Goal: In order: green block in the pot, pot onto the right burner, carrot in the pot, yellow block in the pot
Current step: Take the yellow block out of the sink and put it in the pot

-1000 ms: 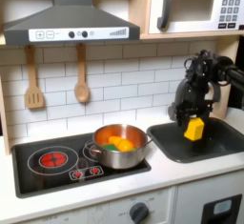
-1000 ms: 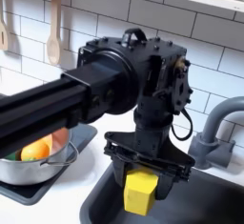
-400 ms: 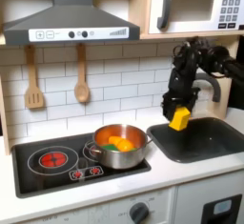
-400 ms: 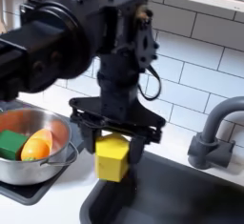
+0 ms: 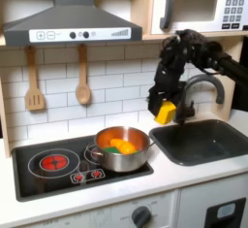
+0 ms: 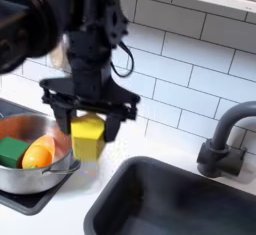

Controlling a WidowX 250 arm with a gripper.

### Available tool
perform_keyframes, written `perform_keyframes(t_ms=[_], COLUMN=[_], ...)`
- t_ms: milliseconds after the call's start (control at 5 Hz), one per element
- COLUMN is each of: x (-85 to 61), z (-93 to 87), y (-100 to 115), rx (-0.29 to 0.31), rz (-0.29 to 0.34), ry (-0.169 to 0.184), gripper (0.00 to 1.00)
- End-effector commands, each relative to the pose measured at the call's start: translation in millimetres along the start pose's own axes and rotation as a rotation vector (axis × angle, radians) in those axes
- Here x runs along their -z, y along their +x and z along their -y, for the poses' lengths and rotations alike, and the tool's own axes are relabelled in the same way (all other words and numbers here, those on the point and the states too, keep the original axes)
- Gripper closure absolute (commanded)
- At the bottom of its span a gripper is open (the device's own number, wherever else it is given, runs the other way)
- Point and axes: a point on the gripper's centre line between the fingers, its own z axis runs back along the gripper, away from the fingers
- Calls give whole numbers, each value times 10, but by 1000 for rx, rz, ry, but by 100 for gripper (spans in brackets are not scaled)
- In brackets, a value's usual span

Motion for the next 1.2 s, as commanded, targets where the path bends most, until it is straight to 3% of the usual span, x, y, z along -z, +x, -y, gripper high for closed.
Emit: perform_keyframes(t_ms=[0,400,800,1000], x=[129,300,530,546], z=[-308,-576,-651,-677], y=[178,372,413,388], rx=[-29,-49,-51,-38], rz=[16,37,7,-2], ry=[48,101,141,139], gripper=[100,100,100,0])
